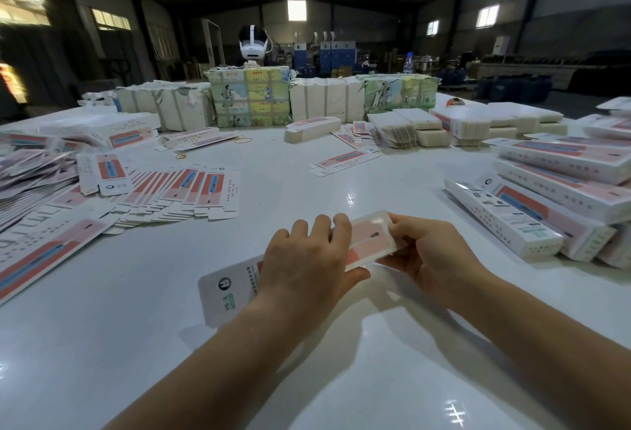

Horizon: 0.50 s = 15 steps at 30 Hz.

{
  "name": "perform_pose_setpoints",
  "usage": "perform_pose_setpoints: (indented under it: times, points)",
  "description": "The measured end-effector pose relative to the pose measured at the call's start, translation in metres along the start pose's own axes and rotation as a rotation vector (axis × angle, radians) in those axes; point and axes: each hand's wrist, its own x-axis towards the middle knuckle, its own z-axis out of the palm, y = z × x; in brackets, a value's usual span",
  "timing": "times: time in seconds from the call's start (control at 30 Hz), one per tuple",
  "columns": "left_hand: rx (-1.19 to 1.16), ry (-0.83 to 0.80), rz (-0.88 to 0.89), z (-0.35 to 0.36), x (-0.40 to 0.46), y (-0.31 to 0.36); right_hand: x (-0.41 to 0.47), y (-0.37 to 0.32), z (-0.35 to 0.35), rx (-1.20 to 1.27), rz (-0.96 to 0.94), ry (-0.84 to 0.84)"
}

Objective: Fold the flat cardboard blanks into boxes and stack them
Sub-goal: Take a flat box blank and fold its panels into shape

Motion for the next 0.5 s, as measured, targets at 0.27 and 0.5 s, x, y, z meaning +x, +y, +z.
perform_pose_setpoints:
  times: [0.27,0.5]
  points:
    - [-0.059,0.000,-0.061,0.000,0.002,0.005,-0.015,0.005,0.011,-0.397,-0.338,0.033]
    - [-0.056,-0.026,-0.089,-0.004,0.002,0.004,-0.018,0.008,0.012,-0.572,-0.458,0.044]
